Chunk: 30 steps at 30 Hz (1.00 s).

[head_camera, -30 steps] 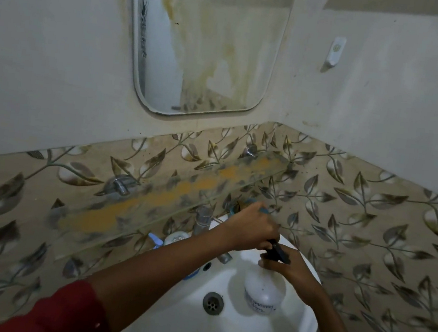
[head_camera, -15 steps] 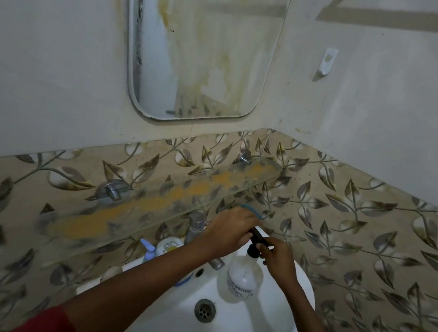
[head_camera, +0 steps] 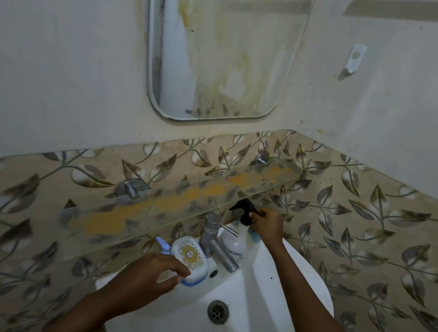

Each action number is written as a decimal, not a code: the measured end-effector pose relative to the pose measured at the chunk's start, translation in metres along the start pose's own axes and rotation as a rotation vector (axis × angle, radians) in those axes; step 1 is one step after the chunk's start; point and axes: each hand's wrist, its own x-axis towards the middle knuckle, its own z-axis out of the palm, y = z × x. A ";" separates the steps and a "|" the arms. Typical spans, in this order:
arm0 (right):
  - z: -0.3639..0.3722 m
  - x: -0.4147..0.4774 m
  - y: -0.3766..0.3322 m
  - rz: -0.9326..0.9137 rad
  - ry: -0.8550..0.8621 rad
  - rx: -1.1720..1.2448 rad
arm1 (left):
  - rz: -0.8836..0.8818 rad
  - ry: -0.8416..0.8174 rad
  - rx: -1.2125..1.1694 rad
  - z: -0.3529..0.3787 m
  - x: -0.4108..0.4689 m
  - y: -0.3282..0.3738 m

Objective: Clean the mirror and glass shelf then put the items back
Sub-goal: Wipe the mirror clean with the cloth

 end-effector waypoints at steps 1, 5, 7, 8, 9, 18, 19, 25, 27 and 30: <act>0.005 0.001 -0.006 -0.010 0.008 0.000 | -0.002 -0.008 0.015 0.000 -0.002 -0.003; 0.021 0.004 -0.021 -0.036 0.035 -0.049 | 0.002 -0.019 0.050 0.005 -0.002 -0.007; 0.025 0.005 -0.023 -0.005 0.032 -0.062 | 0.006 -0.009 0.047 0.008 -0.001 -0.007; 0.026 0.006 -0.023 0.000 0.028 -0.060 | 0.007 -0.002 0.050 0.010 0.000 -0.008; 0.026 0.007 -0.023 0.009 0.025 -0.047 | 0.009 0.002 0.060 0.011 0.002 -0.008; -0.026 0.037 0.009 0.262 -0.035 0.223 | 0.013 -0.039 0.026 0.017 0.022 0.000; -0.034 0.043 0.018 0.294 0.028 0.238 | 0.014 -0.040 0.016 0.015 0.024 0.002; -0.035 0.060 0.043 0.274 0.042 -0.134 | 0.060 -0.001 -0.054 0.007 0.040 0.019; -0.025 0.066 0.045 0.218 -0.018 -0.263 | 0.074 0.005 -0.074 0.007 0.049 0.019; -0.008 0.078 0.049 0.102 -0.097 -0.528 | 0.092 -0.009 -0.076 0.013 0.062 0.015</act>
